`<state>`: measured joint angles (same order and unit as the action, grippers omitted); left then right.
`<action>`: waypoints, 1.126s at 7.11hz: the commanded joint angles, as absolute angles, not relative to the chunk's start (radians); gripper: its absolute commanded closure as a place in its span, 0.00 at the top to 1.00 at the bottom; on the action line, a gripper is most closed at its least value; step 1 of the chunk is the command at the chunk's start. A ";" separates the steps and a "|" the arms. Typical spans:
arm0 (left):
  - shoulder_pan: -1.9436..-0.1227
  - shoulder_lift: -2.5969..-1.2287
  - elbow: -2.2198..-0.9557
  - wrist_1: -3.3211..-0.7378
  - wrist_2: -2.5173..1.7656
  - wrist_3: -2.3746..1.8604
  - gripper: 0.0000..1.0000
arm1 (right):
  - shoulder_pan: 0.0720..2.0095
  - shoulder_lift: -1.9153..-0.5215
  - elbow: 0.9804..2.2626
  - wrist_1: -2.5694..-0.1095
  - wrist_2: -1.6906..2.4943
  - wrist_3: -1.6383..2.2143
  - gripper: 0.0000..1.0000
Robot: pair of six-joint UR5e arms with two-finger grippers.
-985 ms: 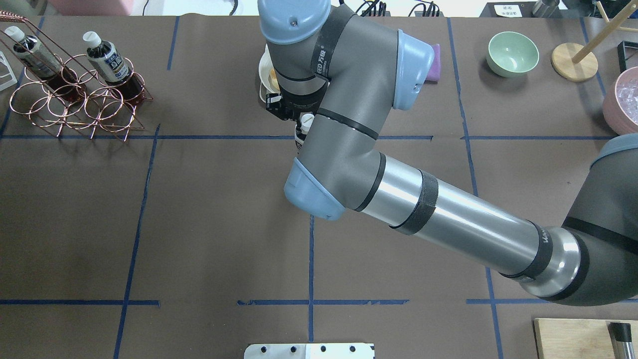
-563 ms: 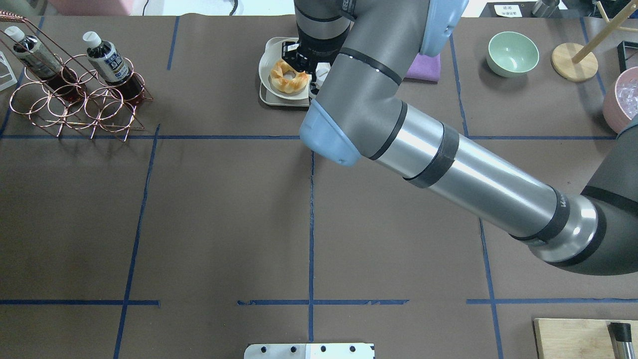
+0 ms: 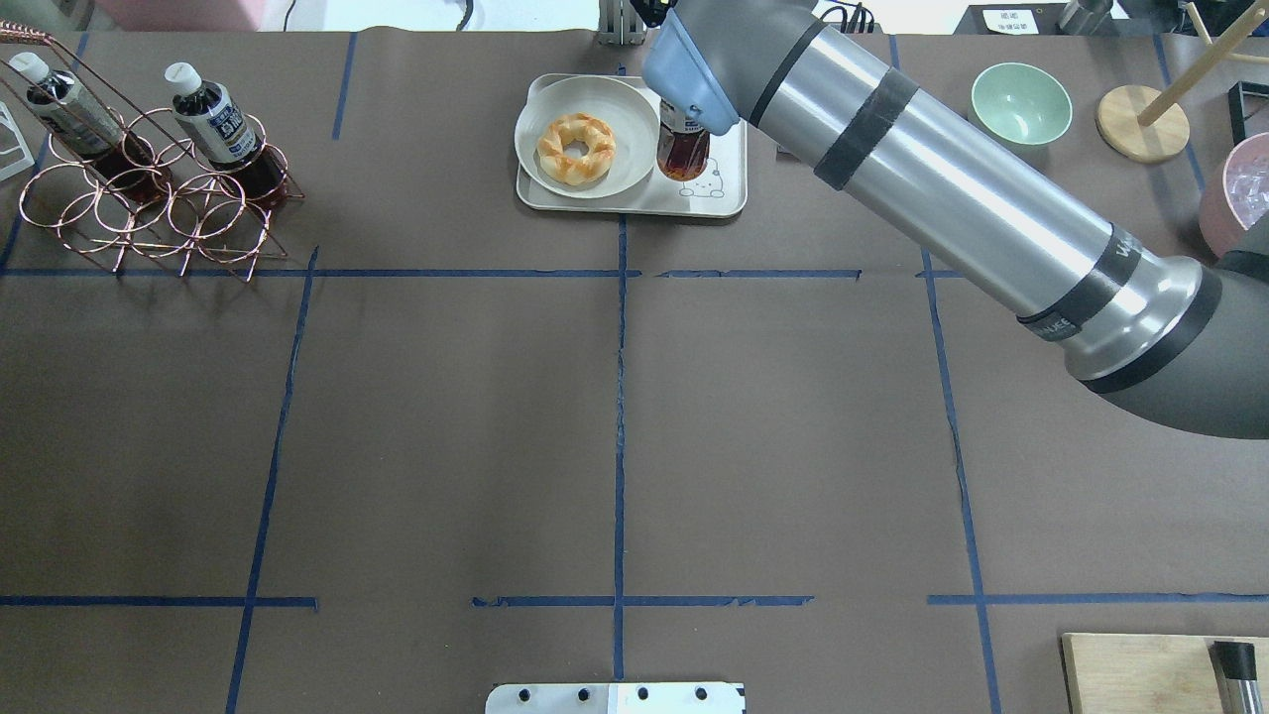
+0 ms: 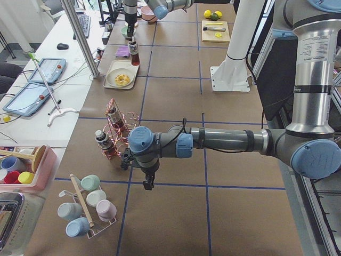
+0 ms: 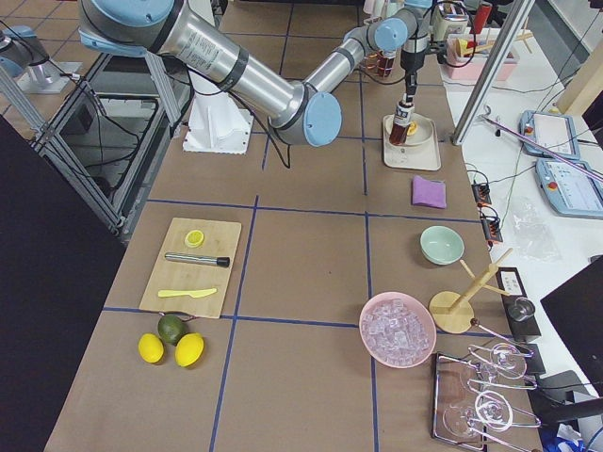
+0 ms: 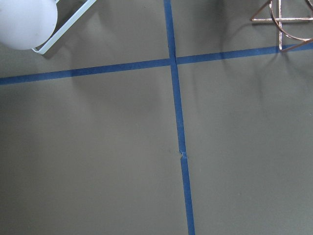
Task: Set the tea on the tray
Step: 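Carry the tea bottle onto the white tray beside the donut plate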
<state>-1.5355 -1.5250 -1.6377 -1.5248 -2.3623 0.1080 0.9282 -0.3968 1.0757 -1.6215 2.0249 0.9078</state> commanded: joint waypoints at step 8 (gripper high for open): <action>-1.536 -1.529 -1.640 -1.528 -2.362 0.107 1.00 | 0.928 -0.397 0.959 -1.548 2.029 0.857 0.14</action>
